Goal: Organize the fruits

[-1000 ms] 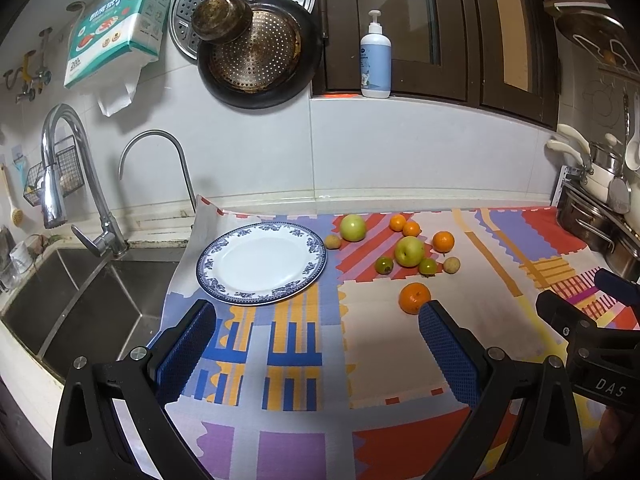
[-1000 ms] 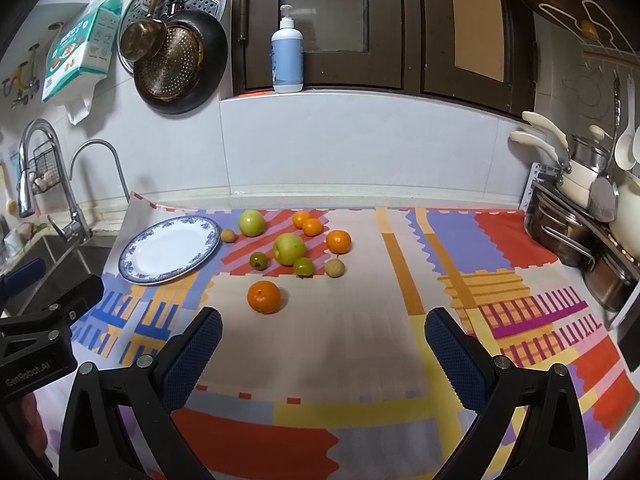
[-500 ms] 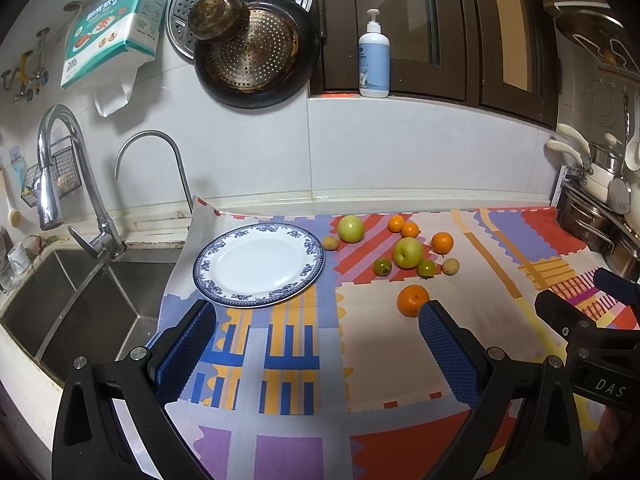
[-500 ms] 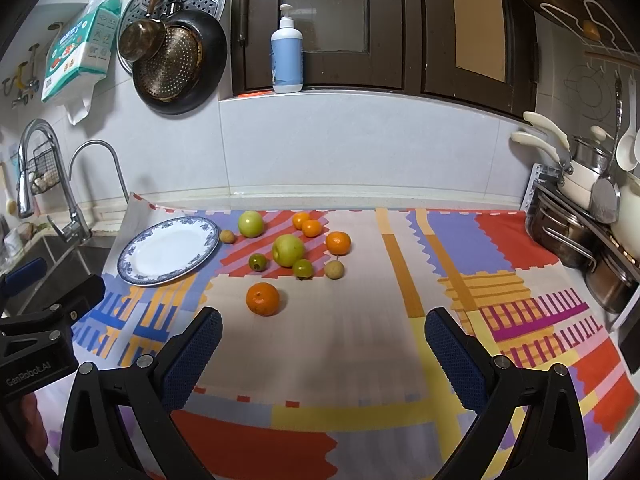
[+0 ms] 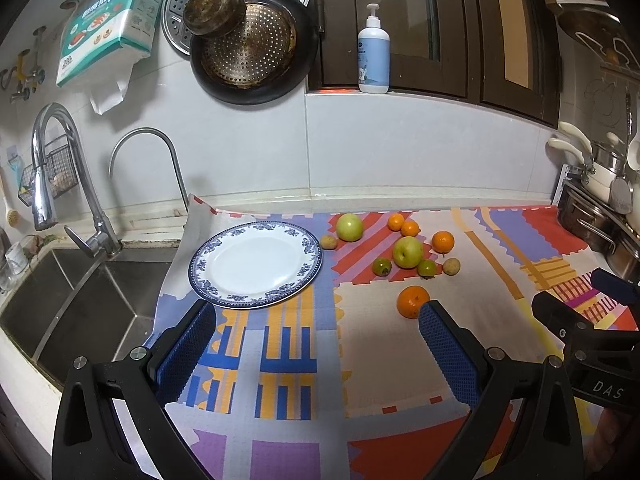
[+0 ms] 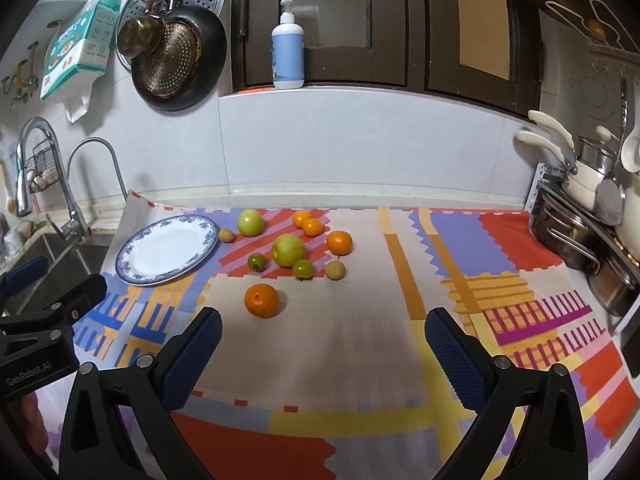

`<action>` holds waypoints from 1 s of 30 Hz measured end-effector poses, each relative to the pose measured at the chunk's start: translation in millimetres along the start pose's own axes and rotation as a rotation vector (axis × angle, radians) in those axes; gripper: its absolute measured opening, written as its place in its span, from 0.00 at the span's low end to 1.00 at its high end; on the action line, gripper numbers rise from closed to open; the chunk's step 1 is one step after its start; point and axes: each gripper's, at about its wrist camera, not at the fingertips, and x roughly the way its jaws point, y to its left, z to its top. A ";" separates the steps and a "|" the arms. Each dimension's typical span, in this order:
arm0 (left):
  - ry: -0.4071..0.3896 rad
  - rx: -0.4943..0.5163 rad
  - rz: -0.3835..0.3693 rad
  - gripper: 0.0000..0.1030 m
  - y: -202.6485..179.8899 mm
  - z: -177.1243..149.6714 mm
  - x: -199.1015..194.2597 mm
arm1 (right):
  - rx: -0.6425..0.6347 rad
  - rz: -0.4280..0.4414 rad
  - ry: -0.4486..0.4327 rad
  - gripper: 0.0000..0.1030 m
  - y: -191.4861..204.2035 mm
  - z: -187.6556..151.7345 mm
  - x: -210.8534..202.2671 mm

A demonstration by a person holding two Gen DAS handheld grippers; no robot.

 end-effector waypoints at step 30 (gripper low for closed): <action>0.171 0.122 -0.189 0.63 -74.2 4.6 111.9 | -0.168 0.176 0.154 0.79 -27.2 29.2 126.3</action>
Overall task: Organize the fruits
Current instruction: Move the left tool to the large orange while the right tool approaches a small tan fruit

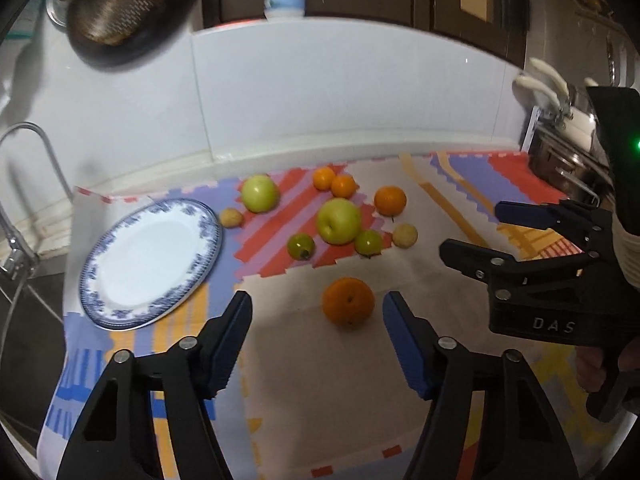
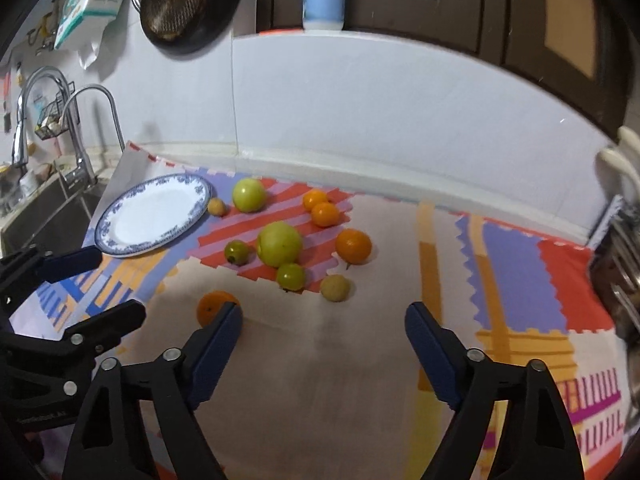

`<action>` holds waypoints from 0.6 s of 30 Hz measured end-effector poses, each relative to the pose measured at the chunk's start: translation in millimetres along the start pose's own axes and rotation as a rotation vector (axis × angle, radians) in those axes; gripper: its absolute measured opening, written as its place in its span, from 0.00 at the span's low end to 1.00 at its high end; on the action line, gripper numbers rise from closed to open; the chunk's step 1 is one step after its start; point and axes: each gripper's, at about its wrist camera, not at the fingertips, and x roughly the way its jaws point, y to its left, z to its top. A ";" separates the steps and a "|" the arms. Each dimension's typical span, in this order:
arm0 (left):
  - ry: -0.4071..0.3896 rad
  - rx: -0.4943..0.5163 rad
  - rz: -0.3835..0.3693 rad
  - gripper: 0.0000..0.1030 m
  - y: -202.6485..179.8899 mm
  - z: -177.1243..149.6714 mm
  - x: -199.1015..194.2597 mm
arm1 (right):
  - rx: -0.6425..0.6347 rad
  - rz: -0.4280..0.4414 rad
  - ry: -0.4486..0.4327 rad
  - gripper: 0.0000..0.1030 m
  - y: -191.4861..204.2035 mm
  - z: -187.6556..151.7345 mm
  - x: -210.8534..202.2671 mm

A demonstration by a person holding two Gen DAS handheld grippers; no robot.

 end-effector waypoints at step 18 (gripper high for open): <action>0.137 -0.006 -0.052 0.49 -8.1 2.7 64.0 | 0.028 0.074 0.086 0.65 -22.6 -3.3 71.1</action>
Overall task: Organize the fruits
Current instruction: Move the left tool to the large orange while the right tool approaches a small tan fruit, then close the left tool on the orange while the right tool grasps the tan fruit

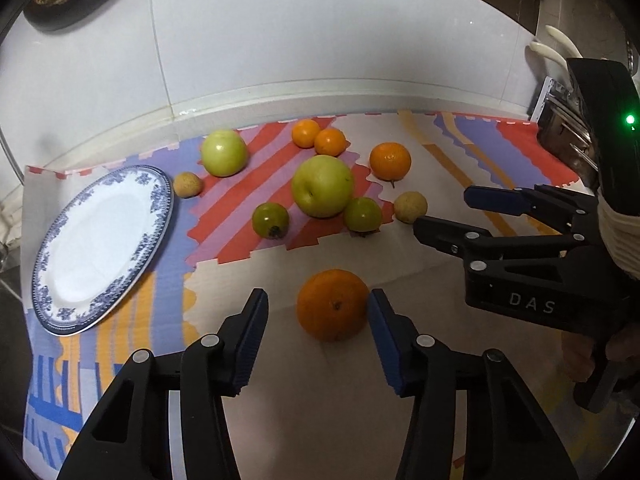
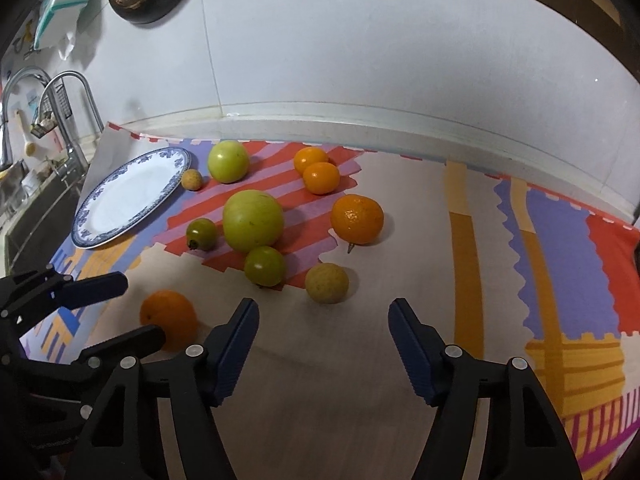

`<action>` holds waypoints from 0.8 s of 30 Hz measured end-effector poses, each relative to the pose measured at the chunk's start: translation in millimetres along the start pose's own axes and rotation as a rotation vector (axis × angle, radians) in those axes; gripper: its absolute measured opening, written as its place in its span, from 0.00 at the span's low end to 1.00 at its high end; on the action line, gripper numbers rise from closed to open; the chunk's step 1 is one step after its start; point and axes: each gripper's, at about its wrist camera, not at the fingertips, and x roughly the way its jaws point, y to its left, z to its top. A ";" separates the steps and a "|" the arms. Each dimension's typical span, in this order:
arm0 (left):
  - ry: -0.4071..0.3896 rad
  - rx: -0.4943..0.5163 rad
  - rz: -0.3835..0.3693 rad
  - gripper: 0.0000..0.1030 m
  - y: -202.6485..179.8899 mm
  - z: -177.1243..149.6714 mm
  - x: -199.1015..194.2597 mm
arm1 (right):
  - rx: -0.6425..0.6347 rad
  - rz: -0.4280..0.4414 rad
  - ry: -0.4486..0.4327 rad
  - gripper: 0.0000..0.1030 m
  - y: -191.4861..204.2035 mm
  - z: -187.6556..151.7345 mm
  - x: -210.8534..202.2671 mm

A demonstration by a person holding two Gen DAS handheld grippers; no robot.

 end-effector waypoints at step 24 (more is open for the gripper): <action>-0.031 -0.016 -0.081 0.38 -0.9 13.7 14.6 | 0.001 0.033 0.040 0.31 -5.9 7.5 39.4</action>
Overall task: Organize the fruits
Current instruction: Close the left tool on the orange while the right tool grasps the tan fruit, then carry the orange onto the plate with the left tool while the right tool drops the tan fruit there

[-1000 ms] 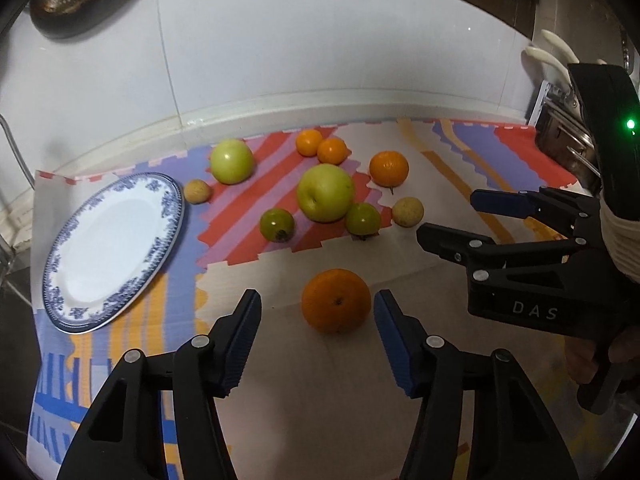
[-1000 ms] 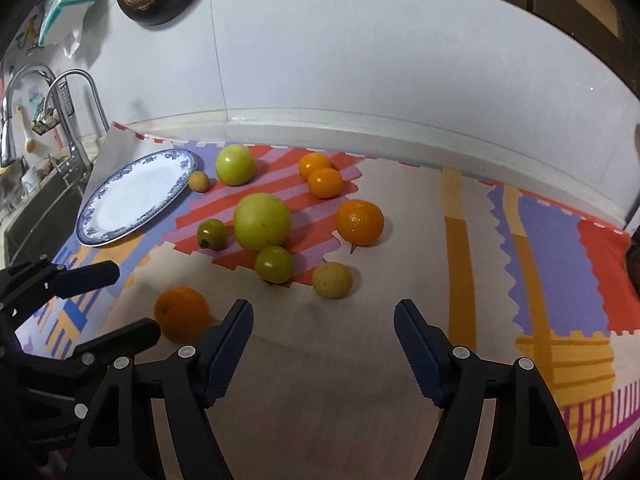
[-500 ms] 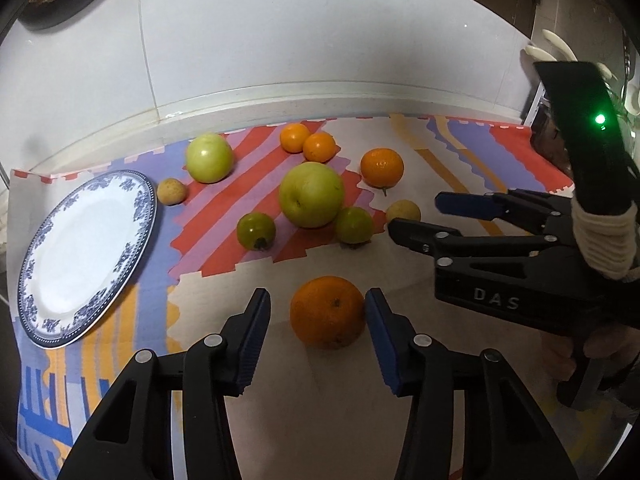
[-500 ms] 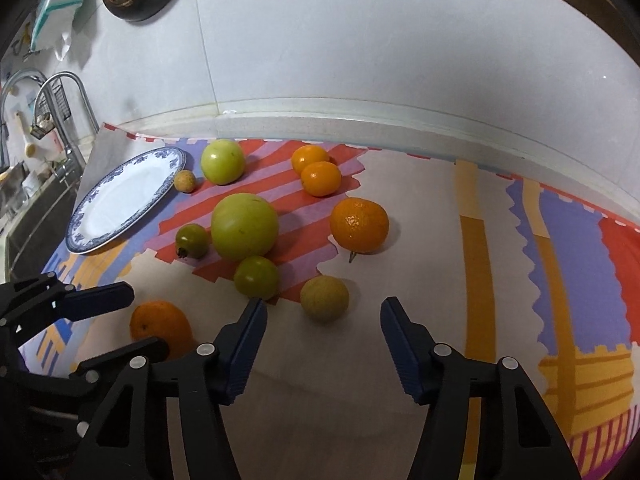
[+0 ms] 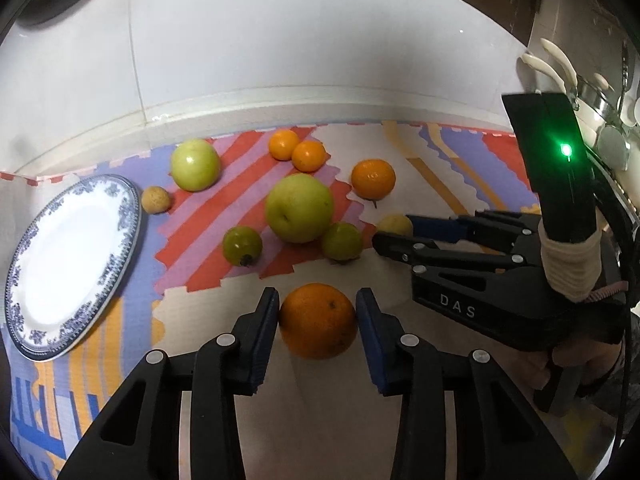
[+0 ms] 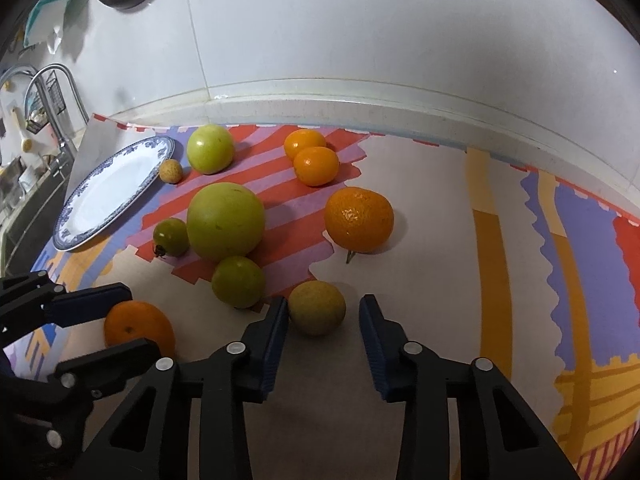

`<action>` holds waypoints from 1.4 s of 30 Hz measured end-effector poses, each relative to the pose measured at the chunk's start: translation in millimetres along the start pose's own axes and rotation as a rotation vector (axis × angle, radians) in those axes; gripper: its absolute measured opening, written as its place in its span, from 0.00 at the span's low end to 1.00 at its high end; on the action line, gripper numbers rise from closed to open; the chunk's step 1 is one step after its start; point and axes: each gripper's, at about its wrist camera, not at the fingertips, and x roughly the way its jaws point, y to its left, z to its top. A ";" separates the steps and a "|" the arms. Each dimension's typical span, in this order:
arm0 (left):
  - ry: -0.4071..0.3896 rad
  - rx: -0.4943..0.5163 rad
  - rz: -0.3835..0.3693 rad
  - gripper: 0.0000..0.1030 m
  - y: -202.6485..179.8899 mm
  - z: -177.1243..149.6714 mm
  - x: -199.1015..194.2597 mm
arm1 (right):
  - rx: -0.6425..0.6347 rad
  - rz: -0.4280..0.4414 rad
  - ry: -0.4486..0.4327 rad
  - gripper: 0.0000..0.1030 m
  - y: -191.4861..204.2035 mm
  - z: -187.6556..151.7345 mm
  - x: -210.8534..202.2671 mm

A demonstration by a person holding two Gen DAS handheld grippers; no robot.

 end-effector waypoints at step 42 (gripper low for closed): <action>-0.202 -0.151 0.236 0.38 158.2 -21.7 -109.2 | -0.131 0.172 -0.139 0.29 180.7 61.9 -43.3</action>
